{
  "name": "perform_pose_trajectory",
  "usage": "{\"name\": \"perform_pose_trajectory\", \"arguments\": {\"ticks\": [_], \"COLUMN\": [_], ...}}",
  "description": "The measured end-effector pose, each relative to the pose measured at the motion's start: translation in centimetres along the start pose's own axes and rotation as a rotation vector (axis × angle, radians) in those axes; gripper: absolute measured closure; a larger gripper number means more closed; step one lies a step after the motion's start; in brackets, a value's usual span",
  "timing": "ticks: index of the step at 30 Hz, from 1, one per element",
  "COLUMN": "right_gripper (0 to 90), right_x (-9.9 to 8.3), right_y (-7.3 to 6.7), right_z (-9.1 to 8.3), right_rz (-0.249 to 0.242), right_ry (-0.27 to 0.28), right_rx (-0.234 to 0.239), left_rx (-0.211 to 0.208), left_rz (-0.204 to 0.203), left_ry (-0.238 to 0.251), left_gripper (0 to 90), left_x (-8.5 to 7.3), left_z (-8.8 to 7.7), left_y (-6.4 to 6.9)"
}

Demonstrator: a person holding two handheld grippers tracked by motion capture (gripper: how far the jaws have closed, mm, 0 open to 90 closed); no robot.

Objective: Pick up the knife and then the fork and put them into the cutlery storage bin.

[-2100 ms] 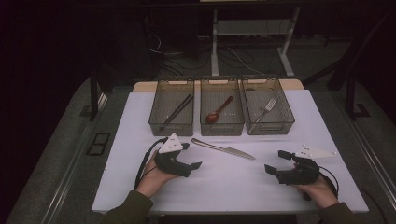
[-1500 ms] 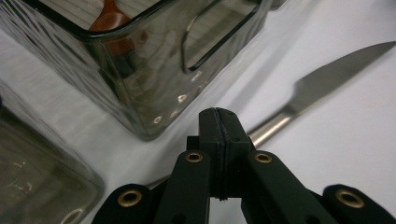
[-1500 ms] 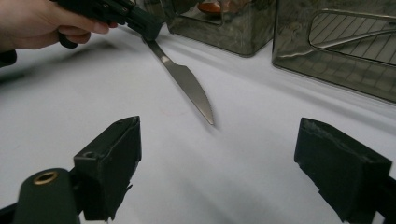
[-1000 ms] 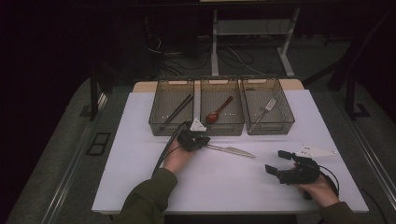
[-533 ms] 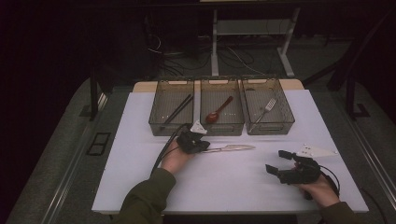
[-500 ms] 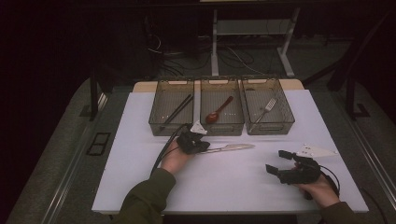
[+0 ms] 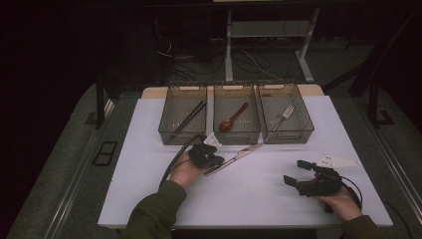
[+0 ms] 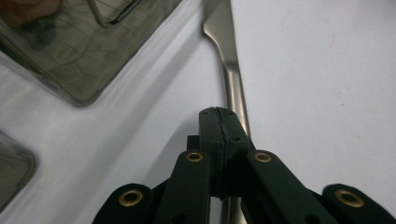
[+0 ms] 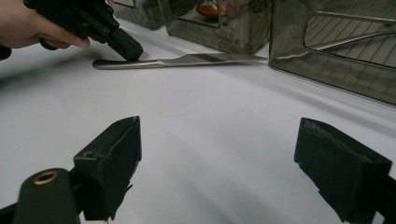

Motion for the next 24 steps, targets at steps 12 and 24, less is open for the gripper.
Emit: {"name": "perform_pose_trajectory", "arguments": {"ticks": [12, 24], "right_gripper": [14.1, 14.1], "right_x": [0.0, 0.0], "right_y": [0.0, 0.0], "right_z": [0.0, 0.0], "right_rz": [-0.002, -0.001], "right_ry": [-0.002, 0.0], "right_rx": [0.002, 0.002], "left_rx": [0.003, 0.037], "left_rz": [-0.046, -0.032], "left_ry": [0.081, 0.065], "left_gripper": [73.0, 76.3], "left_x": [2.3, 1.8], "left_z": [0.2, 1.7], "left_y": [0.8, 1.0]}}
Point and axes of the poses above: each handheld gripper's, and its own axes: z roughly forward along the jaws, x roughly out of its top, y roughly to its right, the point moved 10 cm from there along z, roughly forward along the jaws, and after that the axes turned 13 degrees about z, right-handed, at the moved point
